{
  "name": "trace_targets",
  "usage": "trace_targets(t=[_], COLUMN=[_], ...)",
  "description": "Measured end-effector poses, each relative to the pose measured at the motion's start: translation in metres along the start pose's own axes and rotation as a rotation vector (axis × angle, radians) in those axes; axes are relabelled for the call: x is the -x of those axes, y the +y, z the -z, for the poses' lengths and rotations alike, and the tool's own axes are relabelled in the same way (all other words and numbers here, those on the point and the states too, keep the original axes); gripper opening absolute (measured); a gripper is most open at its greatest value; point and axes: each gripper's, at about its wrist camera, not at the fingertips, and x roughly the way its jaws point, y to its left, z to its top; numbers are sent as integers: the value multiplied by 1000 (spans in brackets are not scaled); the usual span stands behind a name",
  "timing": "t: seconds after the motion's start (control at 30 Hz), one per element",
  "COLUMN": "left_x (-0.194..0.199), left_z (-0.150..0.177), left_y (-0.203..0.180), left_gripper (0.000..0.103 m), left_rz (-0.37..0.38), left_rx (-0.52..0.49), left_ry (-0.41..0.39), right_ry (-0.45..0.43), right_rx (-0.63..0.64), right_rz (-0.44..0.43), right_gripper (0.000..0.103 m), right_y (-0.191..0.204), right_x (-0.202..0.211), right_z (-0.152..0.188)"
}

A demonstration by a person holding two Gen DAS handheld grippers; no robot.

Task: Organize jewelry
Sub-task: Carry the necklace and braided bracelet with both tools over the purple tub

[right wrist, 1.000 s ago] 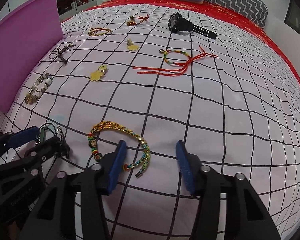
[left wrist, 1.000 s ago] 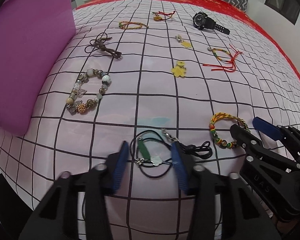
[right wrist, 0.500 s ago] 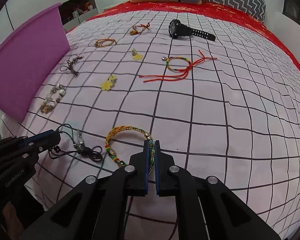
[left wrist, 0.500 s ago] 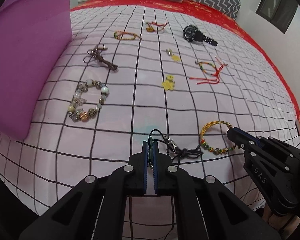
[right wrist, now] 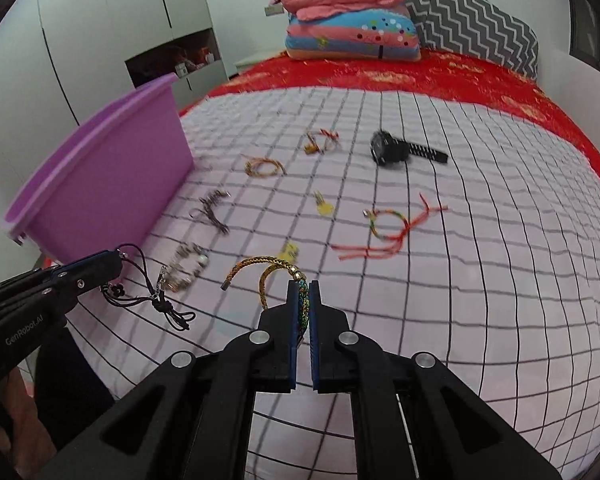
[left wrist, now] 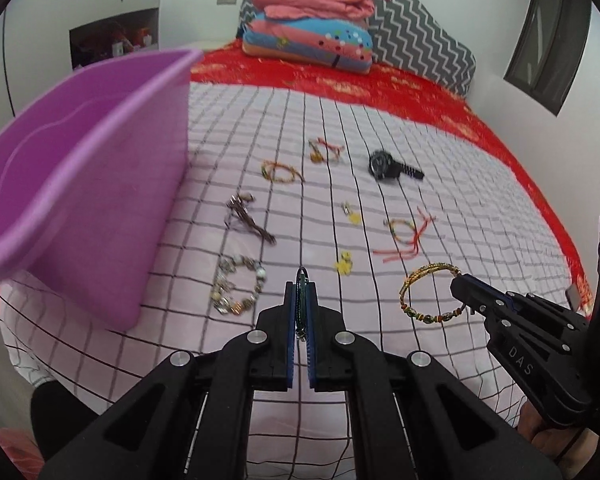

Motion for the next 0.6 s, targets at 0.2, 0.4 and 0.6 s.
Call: trace_targets(t=[0.2,0.4,0.6], left_x=[40,69,89], left_z=[-30,-55,-74], left_y=[28,68,117], left_gripper=[5,5,5], left_rz=[-48,-161,-229], left_rx=[30,68,120], left_ry=[-87,-108,-129], right_ry=[-70,-116,-148], right_rx=[41,99,169], right_rz=[-83,-169,-257], right_gripper=[5,5,5], right_y=[34,79,134], right_x=[21,27,28], right_z=[-37,-76,-110])
